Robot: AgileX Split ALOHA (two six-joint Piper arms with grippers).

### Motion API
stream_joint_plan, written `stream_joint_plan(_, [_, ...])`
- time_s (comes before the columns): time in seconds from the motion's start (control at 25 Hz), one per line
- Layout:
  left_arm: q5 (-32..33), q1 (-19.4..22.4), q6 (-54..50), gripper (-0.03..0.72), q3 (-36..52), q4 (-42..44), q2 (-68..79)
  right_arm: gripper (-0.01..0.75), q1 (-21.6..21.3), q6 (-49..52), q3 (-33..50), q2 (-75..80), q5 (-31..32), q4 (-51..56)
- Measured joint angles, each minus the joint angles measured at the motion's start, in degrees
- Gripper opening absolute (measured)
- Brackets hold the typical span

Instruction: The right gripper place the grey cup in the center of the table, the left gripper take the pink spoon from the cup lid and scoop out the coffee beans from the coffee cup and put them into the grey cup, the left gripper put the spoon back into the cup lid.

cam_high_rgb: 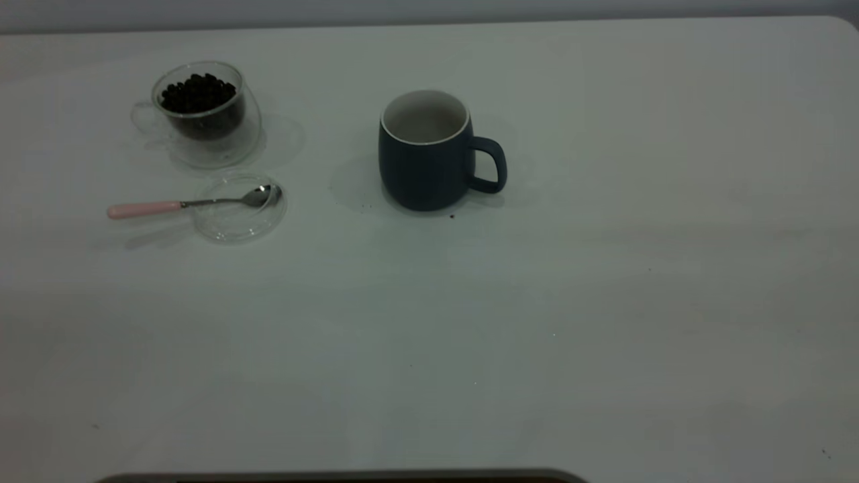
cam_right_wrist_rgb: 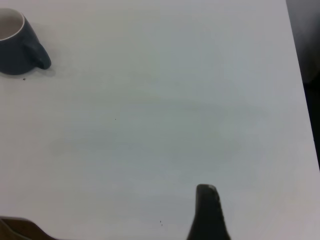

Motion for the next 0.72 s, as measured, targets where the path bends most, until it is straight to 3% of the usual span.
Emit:
stream_joint_plan(0.36, [0.5,-0.2,0.0,0.589,0.6,0.0,-5.5,0.591,0.0,0.0,0.0,0.0,0.0,0.0])
stream_joint_plan(0.72, [1.0,-3.5,0.0,0.589,1.0,0.0,-5.5,0.591,0.0,0.0,0.0,0.0,0.0,0.0])
